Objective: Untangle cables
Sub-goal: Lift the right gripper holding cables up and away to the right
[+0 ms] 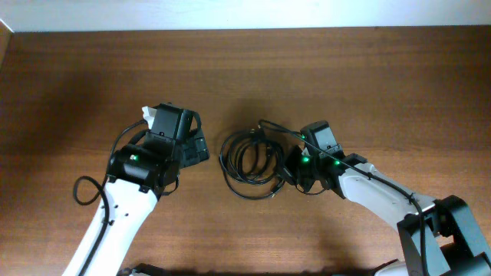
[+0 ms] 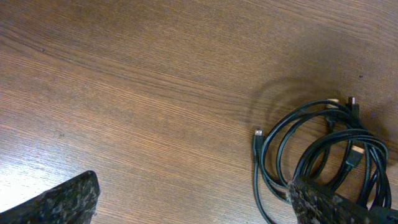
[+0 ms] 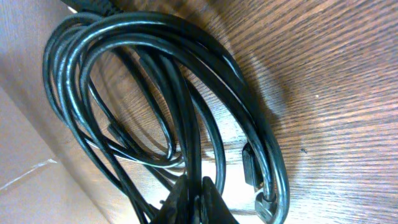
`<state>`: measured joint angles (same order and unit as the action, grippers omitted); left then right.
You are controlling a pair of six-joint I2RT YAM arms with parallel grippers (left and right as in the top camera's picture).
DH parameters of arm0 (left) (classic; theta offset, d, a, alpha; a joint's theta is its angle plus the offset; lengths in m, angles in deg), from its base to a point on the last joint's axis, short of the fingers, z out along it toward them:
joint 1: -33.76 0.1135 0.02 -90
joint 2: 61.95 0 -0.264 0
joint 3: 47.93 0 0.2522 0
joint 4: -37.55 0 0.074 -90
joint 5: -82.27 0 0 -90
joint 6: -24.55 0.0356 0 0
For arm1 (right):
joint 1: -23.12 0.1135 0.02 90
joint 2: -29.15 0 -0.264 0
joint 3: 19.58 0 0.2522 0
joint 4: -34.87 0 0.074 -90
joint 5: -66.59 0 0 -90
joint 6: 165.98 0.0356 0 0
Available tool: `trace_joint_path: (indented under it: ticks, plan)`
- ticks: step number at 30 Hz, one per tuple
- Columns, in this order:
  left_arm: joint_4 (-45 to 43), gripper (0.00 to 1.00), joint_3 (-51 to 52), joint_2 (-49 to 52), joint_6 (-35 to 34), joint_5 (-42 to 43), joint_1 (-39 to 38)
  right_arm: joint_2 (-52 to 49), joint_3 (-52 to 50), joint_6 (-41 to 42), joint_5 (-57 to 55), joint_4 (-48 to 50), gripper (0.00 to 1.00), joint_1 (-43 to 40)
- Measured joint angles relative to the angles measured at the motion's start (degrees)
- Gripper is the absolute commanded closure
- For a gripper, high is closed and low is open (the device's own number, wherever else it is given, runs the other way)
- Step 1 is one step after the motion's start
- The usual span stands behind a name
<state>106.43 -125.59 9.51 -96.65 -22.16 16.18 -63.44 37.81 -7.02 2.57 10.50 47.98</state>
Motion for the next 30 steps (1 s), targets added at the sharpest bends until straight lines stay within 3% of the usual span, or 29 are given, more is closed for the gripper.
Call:
trace_joint_path:
  ticks: [8,10,12,14,16,19,23,26,30]
  plan:
    - [0.0,0.01,0.0,0.0,0.0,0.0,0.0,0.0,0.0,-0.9,1.1,-0.1,0.96,-0.7]
    - [0.1,0.01,0.0,0.0,0.0,0.0,0.0,2.1,0.3,-5.5,1.9,-6.8,0.96,-3.1]
    - [0.0,0.01,0.1,0.0,0.0,0.0,0.0,10.5,2.6,-9.4,-0.9,-16.8,0.96,-4.1]
    - [0.0,0.01,0.1,0.0,-0.1,0.0,0.0,19.6,12.7,-14.7,-7.5,-32.5,0.96,-4.2]
    - [0.0,0.01,0.2,0.0,-0.1,0.0,0.0,22.3,24.2,-18.7,-13.6,-43.8,0.96,-4.2]
    - [0.1,0.01,0.3,0.0,-0.1,0.0,0.0,20.7,48.1,-26.6,-23.1,-55.1,0.96,-4.2]
    - [0.2,0.01,0.3,0.0,-0.1,0.0,0.0,10.9,78.2,-33.5,-26.9,-64.2,0.96,-4.2]
    - [0.2,0.01,0.3,0.0,-0.1,0.0,0.0,4.8,90.6,-35.1,-26.4,-64.0,0.96,-4.2]
    - [0.1,0.01,0.3,0.0,-0.1,0.0,0.0,4.0,92.9,-36.3,-28.7,-69.5,0.96,-4.2]
